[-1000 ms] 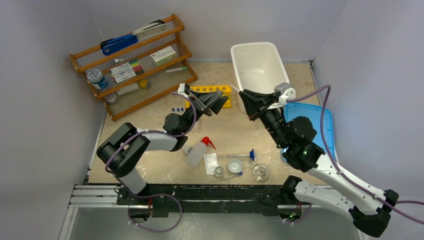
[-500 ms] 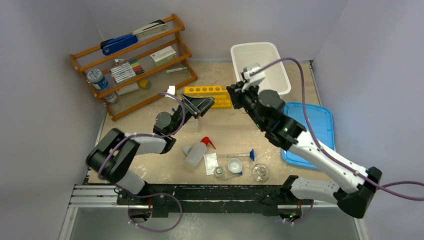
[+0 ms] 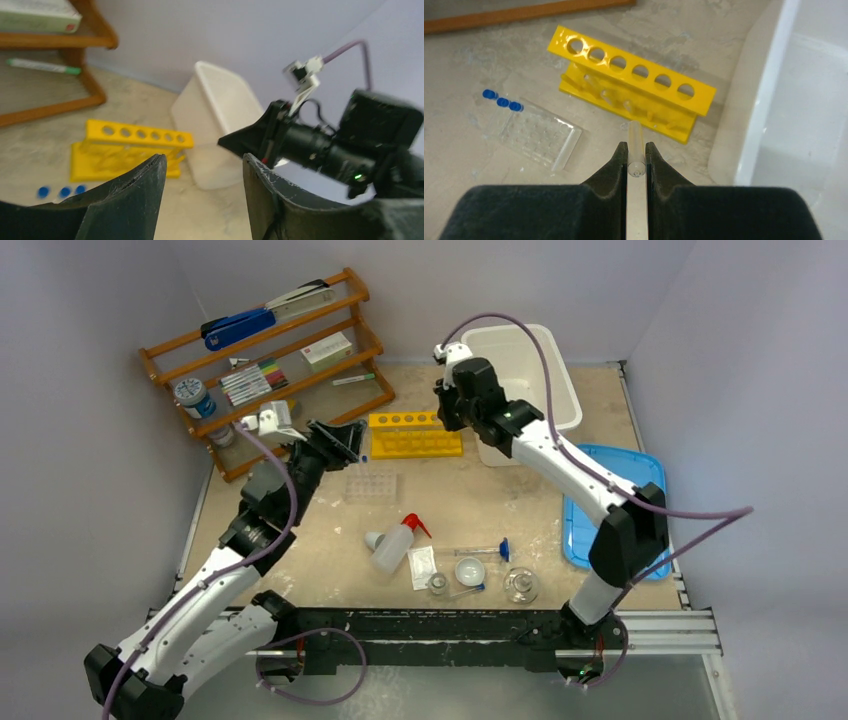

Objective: Organize the chemistry lab equipment
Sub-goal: Insert the test tube into the slot of the test tube rack.

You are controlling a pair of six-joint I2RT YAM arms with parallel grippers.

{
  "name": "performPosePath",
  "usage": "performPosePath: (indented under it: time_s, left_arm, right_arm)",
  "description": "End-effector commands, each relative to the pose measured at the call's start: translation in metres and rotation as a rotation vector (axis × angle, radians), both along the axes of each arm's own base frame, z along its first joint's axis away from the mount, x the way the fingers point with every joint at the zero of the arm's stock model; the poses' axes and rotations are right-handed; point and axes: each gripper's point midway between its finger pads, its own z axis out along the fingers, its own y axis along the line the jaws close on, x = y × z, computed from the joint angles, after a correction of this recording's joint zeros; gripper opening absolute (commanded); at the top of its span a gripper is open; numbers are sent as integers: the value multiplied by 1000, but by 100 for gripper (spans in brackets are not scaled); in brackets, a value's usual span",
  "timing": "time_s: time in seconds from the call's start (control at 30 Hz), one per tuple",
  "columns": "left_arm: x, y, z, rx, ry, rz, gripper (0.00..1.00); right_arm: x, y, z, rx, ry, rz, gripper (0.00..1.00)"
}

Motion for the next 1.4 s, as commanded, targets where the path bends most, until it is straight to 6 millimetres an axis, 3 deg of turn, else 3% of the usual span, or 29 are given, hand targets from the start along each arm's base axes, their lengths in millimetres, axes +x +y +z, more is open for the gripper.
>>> performPosePath:
  time_s: [0.0, 0.2, 0.43, 0.77, 1.37]
  left_arm:
    - [7, 12, -55, 200, 159, 61, 57]
    - [7, 11, -61, 233, 188, 52, 58]
    - [8, 9, -64, 236, 189, 46, 58]
    - [11, 6, -67, 241, 196, 37, 58]
    - [13, 3, -73, 247, 209, 29, 58]
  right_arm:
    - [4, 17, -7, -33, 67, 75, 0]
    - [15, 25, -47, -105, 157, 80, 0]
    - [27, 21, -60, -149, 158, 47, 0]
    - [40, 16, -45, -162, 105, 12, 0]
    - [56, 17, -46, -186, 76, -2, 0]
